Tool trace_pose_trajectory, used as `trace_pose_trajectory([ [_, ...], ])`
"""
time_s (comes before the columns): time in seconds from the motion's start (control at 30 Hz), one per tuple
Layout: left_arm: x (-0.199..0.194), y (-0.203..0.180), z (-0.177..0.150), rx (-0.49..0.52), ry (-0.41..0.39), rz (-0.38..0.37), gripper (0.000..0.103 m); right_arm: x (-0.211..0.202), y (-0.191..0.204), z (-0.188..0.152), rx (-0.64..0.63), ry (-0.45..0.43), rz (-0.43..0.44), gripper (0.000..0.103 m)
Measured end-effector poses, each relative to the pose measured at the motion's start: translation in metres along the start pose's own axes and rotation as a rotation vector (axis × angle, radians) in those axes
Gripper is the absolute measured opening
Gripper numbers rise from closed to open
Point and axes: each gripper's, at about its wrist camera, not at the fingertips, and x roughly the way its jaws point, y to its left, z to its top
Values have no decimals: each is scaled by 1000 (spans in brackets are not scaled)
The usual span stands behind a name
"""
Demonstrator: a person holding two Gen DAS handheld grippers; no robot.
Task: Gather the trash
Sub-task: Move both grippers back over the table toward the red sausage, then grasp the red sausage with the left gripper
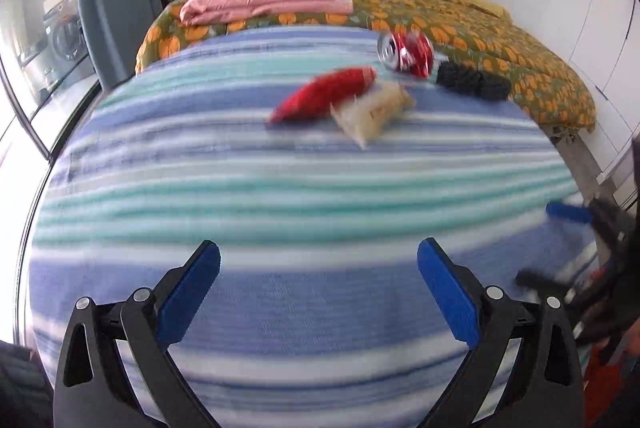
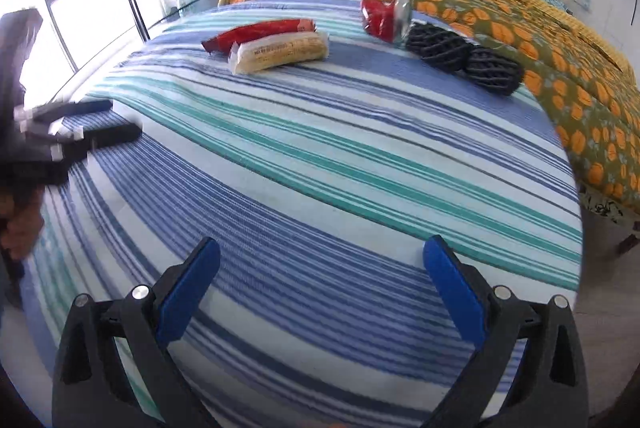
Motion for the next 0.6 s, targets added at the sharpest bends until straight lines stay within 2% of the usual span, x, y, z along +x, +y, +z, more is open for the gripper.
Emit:
trace_pose_trajectory([
  [0.17, 17, 11, 66, 55, -55, 2, 98, 4, 2, 3, -12, -20, -6, 98],
  [0.27, 46, 18, 104, 71, -12, -22, 98, 4, 3, 3, -12, -21, -14, 98],
  [0.3, 59, 19, 114, 78, 24, -45, 98, 4, 3, 4, -12, -21, -14, 98],
  [0.37, 83, 19, 126, 92, 86, -60, 95, 4, 3, 3, -11, -22, -13, 98],
  [0.43, 104, 17, 132, 128, 137, -67, 86, 4, 3, 3, -11, -22, -12, 98],
  [0.6, 125, 4, 130, 237, 187, -95, 79, 3, 3, 3, -10, -22, -13, 98],
])
